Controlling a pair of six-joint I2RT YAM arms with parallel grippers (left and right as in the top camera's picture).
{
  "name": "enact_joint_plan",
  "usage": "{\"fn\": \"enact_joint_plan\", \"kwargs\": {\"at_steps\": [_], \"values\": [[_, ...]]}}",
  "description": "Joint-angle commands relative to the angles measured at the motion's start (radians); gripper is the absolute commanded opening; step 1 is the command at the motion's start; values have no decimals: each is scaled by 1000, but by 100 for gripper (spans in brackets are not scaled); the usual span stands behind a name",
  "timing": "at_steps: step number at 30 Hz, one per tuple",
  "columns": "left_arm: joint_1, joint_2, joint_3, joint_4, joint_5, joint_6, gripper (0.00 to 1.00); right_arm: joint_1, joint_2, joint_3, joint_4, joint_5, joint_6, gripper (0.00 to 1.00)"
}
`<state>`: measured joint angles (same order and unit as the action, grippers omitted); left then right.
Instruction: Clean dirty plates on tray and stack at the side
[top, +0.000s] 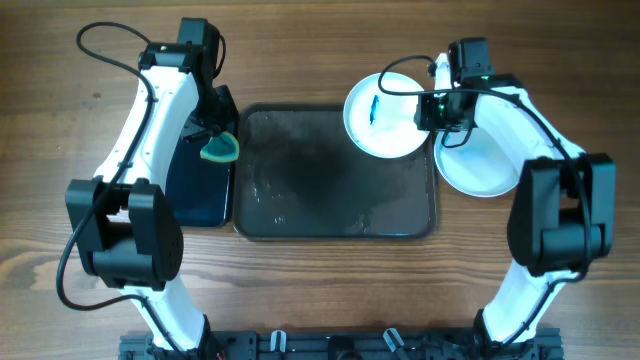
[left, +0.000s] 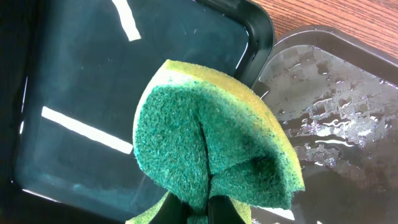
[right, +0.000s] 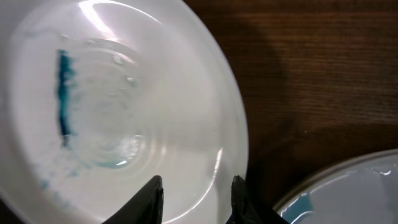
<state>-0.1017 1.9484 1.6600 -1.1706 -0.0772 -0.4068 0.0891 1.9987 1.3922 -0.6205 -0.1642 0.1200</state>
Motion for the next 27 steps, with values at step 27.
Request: {"fn": "enact_joint_plan", "kwargs": {"at_steps": [27], "values": [[6, -24, 13, -1, 10, -20, 4, -8, 81, 157, -73, 186, -124, 35]]}}
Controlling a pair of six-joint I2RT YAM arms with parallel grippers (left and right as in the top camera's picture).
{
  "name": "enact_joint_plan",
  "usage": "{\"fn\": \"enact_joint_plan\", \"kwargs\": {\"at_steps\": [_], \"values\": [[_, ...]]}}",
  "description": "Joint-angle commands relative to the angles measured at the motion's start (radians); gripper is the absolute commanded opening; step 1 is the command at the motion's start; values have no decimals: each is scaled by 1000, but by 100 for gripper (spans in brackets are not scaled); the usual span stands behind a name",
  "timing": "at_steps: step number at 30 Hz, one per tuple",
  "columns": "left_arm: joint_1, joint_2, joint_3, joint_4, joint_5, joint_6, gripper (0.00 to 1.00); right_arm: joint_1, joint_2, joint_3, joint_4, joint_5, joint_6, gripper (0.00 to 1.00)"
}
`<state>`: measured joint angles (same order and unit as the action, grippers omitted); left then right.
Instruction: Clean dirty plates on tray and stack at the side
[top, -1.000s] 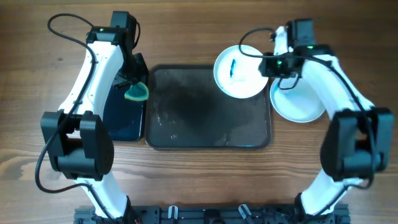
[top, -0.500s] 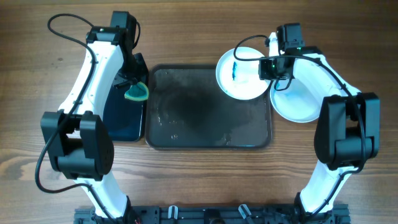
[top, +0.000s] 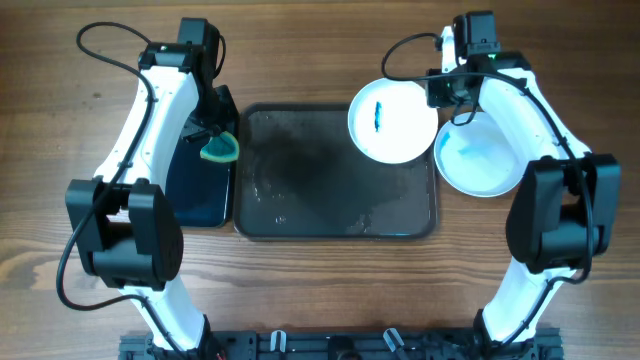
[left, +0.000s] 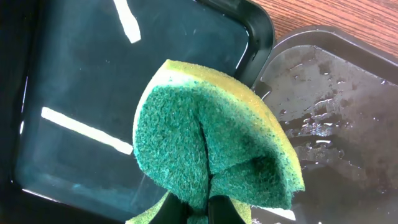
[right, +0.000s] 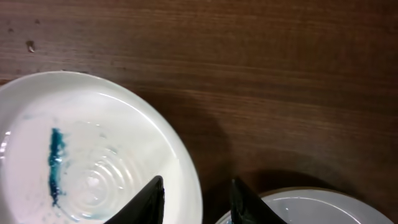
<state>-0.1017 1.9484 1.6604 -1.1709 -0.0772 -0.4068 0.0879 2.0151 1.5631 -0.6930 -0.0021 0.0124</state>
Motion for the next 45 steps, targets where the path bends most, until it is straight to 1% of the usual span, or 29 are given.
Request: {"fn": "enact_joint_plan", "kwargs": {"at_steps": [1, 3, 5, 10, 13, 17, 21, 25, 28, 30, 33, 34, 36, 38, 40, 42, 45], "values": [[6, -24, 13, -1, 10, -20, 4, -7, 82, -14, -3, 4, -18, 33], [6, -24, 13, -1, 10, -20, 4, -7, 103, -14, -9, -53, -38, 28], [6, -24, 13, -1, 10, -20, 4, -7, 108, -14, -11, -83, -35, 20], [5, -24, 13, 0, 10, -20, 4, -6, 124, -19, -27, -93, -35, 19], [5, -24, 13, -2, 10, -20, 4, -7, 138, -19, -42, -93, -35, 10], [6, -24, 13, -1, 10, -20, 4, -7, 137, -19, -44, -92, -35, 4], [5, -24, 13, -1, 10, -20, 4, -6, 106, -6, -84, -105, -27, 4], [5, -24, 13, -1, 10, -20, 4, 8, 11, 2, -152, -208, 46, 4], [5, -24, 13, -1, 14, -20, 4, 64, -22, 2, -242, -270, 84, 4], [5, -24, 13, 0, 40, -20, 4, 119, -22, -20, -273, -269, 125, 4], [-3, -24, 13, 0, 43, -20, 4, 184, -22, -80, -246, -270, 190, 4], [-8, -24, 13, 1, 43, -20, 4, 215, -22, -128, -210, -270, 235, 4], [-18, -24, 13, 4, 43, -20, 4, 248, -21, -192, -158, -293, 279, 4], [-33, -24, 13, 5, 43, -20, 4, 268, -21, -241, -97, -352, 297, 4], [-52, -24, 12, 13, 43, -20, 4, 277, -21, -262, -50, -386, 333, 4], [-80, -24, 10, 19, 44, -21, 4, 279, -16, -268, -24, -405, 340, 4], [-133, -20, -19, 55, 109, -20, 4, 278, -8, -275, -6, -418, 339, 4]]}}
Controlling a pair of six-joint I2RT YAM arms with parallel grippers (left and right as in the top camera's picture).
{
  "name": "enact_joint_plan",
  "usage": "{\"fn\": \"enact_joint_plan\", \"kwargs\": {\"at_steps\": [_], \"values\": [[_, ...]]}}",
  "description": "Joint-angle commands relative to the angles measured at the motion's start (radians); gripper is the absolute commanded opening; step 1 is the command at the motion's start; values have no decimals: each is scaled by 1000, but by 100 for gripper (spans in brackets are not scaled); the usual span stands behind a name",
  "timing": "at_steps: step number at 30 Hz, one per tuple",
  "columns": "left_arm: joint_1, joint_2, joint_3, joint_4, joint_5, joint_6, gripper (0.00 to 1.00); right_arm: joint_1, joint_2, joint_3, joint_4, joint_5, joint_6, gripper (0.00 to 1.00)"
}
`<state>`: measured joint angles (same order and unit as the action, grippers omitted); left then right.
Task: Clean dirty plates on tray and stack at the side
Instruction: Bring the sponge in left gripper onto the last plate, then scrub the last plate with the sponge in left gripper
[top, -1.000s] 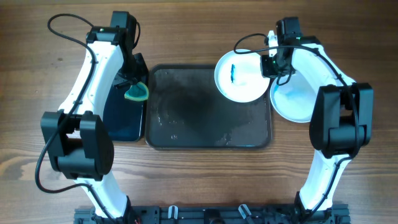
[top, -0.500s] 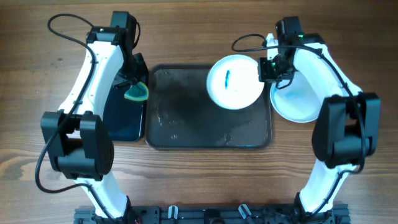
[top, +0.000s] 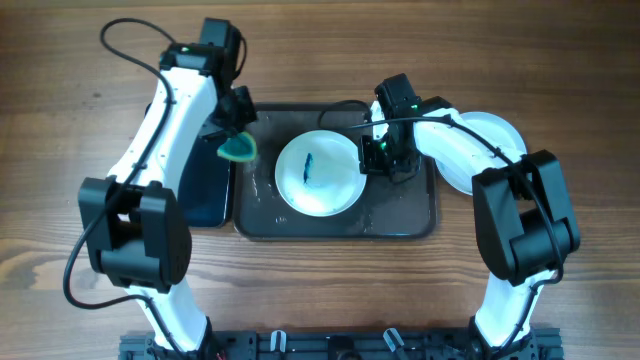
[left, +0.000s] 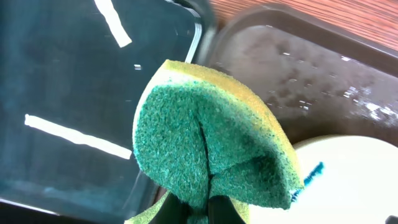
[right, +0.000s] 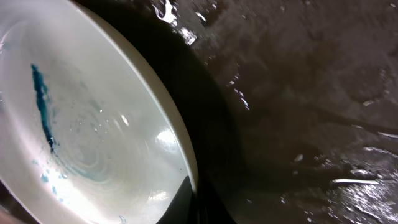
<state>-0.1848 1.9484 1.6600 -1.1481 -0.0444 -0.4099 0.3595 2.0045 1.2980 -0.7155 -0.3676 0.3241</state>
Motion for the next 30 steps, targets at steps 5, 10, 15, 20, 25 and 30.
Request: {"fn": "enact_joint_plan", "kwargs": {"at_steps": [5, 10, 15, 20, 25, 30], "values": [[-143, -14, -136, 176, 171, 0, 4, 7, 3, -16, 23, -53, 27, 5], [-244, 30, -209, 267, 193, 20, 4, 7, 3, -16, 24, -53, 27, 4], [-282, 94, -209, 278, 190, -5, 4, 7, 3, -16, 23, -53, 26, 4], [-282, 132, -211, 277, 125, -64, 4, 7, 3, -16, 24, -53, 26, 4], [-282, 160, -211, 258, -67, -149, 4, 7, 3, -16, 23, -53, 27, 4], [-282, 166, -211, 207, -238, -287, 4, 6, 3, -16, -25, -57, 138, 4]]}}
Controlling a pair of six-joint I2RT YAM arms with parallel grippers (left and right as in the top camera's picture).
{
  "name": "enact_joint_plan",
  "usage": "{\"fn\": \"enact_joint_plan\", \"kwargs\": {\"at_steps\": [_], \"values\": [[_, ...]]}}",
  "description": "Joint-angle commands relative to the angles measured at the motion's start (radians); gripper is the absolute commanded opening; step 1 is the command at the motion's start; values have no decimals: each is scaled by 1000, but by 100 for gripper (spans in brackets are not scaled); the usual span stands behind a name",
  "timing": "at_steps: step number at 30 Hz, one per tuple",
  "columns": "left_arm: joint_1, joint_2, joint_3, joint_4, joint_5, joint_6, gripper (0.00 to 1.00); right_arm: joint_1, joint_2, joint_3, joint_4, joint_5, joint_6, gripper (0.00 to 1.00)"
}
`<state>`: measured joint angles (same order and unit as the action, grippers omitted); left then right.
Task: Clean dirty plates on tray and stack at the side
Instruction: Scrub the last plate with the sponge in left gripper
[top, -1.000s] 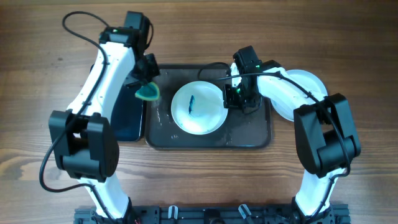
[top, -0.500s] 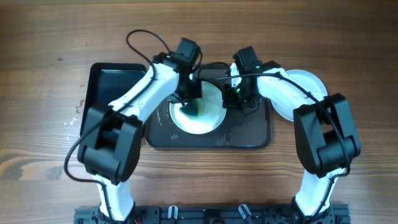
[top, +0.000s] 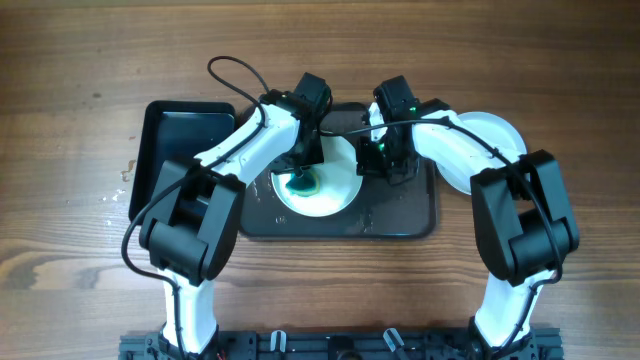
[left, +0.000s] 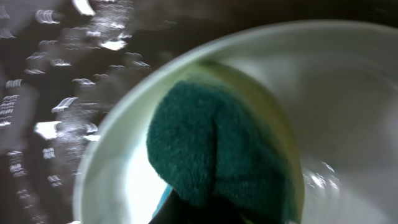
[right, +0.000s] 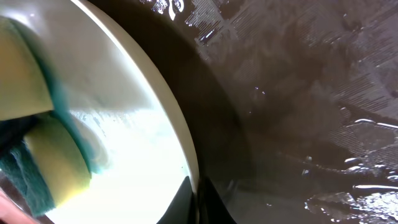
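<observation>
A white dirty plate (top: 330, 180) lies on the wet dark tray (top: 400, 215) in the middle of the table. My left gripper (top: 300, 178) is shut on the green and yellow sponge (left: 217, 149), which presses on the plate's left part (left: 348, 106). The sponge (right: 37, 155) also shows in the right wrist view, against the plate's inside. My right gripper (right: 198, 199) is shut on the plate's right rim (right: 180, 124), over the tray (right: 311, 93).
A second white plate (top: 495, 135) sits on the wood just right of the tray. A black tray with water (top: 185, 140) lies to the left of the dark tray. Both arms cross over the dark tray's far half.
My left gripper has moved right from the tray's left edge onto the plate, and the sponge now presses on the plate. The right gripper still pinches the rim in the same place.
At first the plate sat at the tray's far right corner with my right gripper open at its rim, the sponge held over the black tray. Later the plate lay mid-tray, its rim pinched. Now the sponge is on it.
</observation>
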<state>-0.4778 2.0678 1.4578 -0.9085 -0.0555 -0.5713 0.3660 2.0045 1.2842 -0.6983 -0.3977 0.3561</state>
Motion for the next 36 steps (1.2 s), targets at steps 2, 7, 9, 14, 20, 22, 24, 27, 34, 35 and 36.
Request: {"fn": "enact_joint_plan", "kwargs": {"at_steps": [2, 7, 9, 14, 20, 22, 24, 27, 34, 35, 36], "values": [[11, 47, -9, -35, -225, -127, 4, 0, 3, -2, -70, -79, 135, 4], [11, 47, -9, 15, 167, 164, 4, 3, 3, -23, -33, -59, 144, 4], [8, 47, -9, 19, 356, 275, 4, 3, 3, -41, -9, -60, 145, 4], [7, 47, -8, 87, 523, 344, 4, 3, 3, -49, 6, -71, 142, 4], [25, 47, -8, 204, 278, 188, 4, 3, 3, -49, 10, -70, 140, 4], [38, 47, -8, 162, 22, 37, 4, 3, 3, -49, 10, -70, 138, 4], [58, 47, -8, 98, -208, -86, 4, 3, 3, -49, 10, -71, 133, 4], [85, 47, -8, 33, -254, -103, 4, 3, 3, -49, 13, -71, 134, 4], [73, 47, -8, -117, 237, 234, 4, 3, 3, -49, 14, -71, 134, 4], [69, 47, -8, -140, 354, 305, 4, 3, 3, -49, 14, -71, 134, 4], [64, 47, -8, -154, 485, 390, 4, 3, 3, -49, 14, -71, 134, 4]]}}
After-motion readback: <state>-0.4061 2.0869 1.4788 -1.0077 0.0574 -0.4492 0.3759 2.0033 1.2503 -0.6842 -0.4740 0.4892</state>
